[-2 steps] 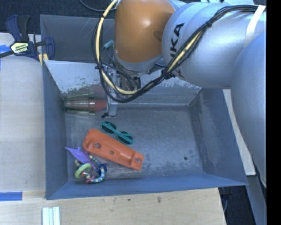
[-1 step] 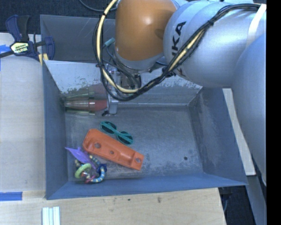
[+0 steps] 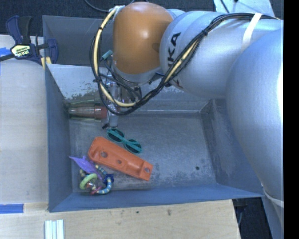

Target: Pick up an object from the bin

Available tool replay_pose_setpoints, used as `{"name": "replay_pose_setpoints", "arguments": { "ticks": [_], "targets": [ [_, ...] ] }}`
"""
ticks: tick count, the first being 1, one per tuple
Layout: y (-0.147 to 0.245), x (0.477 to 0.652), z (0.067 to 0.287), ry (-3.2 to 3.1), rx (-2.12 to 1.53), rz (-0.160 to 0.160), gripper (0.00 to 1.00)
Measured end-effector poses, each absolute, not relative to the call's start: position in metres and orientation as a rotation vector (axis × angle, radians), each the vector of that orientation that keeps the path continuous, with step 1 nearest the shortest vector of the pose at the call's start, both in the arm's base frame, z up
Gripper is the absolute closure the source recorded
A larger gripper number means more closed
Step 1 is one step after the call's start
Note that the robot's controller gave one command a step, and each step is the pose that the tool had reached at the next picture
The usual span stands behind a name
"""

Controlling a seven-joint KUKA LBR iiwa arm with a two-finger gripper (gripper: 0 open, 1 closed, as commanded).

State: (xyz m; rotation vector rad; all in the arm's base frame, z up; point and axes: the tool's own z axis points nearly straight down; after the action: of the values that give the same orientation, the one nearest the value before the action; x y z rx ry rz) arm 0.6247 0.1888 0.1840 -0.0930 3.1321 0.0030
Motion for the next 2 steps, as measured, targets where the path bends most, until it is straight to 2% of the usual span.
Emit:
{"name": "replay_pose_setpoints", "arguments": {
  "ticks": [1, 2],
  "targets": [
    [0.192, 0.624, 0.168, 3.133, -0.117, 0.004, 0.00],
    [0.186, 0.612, 0.146, 3.145, -0.048, 0.001, 0.00]
  ]
}}
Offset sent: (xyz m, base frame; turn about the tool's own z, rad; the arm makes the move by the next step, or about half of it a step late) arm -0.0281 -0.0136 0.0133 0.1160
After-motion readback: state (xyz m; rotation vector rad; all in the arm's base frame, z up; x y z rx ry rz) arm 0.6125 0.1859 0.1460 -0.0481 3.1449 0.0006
